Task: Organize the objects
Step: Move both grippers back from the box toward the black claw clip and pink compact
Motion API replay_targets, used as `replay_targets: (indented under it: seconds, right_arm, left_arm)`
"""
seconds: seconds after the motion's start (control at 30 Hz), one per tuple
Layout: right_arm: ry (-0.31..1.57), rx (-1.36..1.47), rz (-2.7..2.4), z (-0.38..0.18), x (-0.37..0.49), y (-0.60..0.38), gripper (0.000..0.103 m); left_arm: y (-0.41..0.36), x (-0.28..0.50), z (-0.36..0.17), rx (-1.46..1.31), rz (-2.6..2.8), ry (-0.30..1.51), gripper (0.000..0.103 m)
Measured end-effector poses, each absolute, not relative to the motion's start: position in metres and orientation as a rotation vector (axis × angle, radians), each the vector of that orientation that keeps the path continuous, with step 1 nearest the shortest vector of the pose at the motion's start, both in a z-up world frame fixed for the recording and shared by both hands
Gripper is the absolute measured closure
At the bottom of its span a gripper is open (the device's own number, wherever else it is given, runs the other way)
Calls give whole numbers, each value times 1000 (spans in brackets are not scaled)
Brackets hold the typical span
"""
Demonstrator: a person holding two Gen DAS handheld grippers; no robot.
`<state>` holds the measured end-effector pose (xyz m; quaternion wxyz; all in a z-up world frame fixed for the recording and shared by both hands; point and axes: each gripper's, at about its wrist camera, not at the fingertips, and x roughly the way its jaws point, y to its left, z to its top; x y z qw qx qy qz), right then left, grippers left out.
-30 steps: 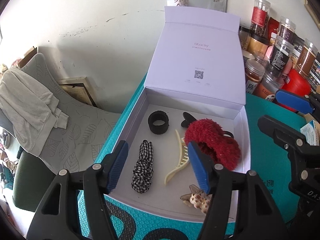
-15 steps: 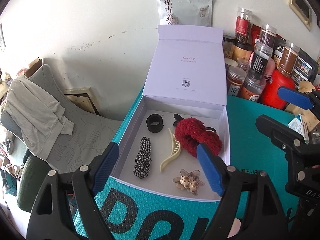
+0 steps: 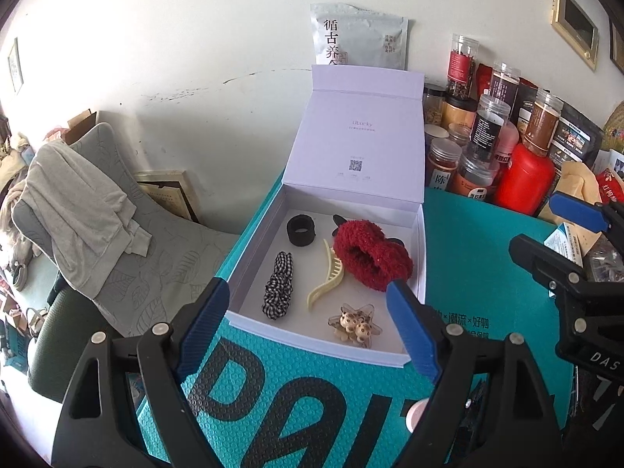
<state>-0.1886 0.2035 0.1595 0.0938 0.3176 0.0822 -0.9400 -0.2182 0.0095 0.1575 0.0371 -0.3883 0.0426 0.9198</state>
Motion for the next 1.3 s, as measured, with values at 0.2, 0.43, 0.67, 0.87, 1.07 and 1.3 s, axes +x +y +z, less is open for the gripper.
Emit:
replay_targets:
  seconds: [0.2,0.43,0.67,0.87,1.07,1.3]
  right_arm:
    - [238,970,-2761,155,-167,206,30]
    - [231,984,-2761,149,-142,209,30]
    - [235,1013,-2754,139,-119,211,30]
    - [237,1043,-2752,125,-104,214,30]
    - [236,1057,-2744,115,-87,218,30]
    - [211,1042,-2705,100,-64,219,30]
  left_arm:
    - [10,-193,161,-1186,2827,137,21]
    - [12,-166,161,-1182,2822,139,20]
    - [16,-141,150,-1200,2797,149,20]
    - [26,-122,133,-1230,2756,169,20]
    - [34,-105,119,-1250,2726,155,20]
    - [38,-84,98,-1267,2675,124,20]
